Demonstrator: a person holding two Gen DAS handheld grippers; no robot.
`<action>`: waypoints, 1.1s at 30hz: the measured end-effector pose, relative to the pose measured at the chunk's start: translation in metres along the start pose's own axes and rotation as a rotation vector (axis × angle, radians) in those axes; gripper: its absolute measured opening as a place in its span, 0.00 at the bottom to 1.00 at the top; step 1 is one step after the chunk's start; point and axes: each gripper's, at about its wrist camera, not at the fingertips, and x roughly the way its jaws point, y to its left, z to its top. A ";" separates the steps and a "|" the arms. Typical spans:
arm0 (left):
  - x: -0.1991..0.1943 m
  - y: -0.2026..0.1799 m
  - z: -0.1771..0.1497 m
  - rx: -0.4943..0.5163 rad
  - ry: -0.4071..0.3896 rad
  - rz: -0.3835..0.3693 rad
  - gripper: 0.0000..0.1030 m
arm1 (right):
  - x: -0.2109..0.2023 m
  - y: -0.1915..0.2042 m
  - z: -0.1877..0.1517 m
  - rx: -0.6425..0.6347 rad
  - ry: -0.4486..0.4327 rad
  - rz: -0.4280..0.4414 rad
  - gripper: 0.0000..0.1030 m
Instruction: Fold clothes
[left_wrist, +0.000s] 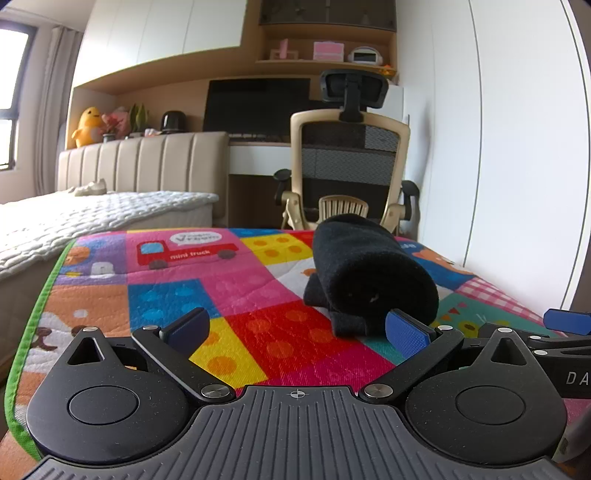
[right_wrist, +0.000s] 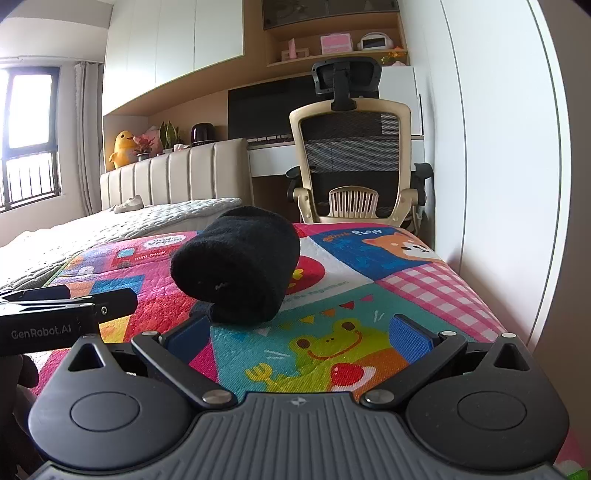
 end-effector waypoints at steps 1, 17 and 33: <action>0.000 0.000 0.000 0.000 0.001 0.000 1.00 | 0.000 0.000 0.000 0.000 0.000 0.000 1.00; 0.000 0.000 0.000 -0.005 0.006 0.000 1.00 | 0.002 0.001 -0.001 -0.014 0.005 0.007 1.00; 0.000 -0.002 -0.001 -0.003 0.008 -0.001 1.00 | 0.002 0.002 -0.002 -0.021 0.010 0.011 1.00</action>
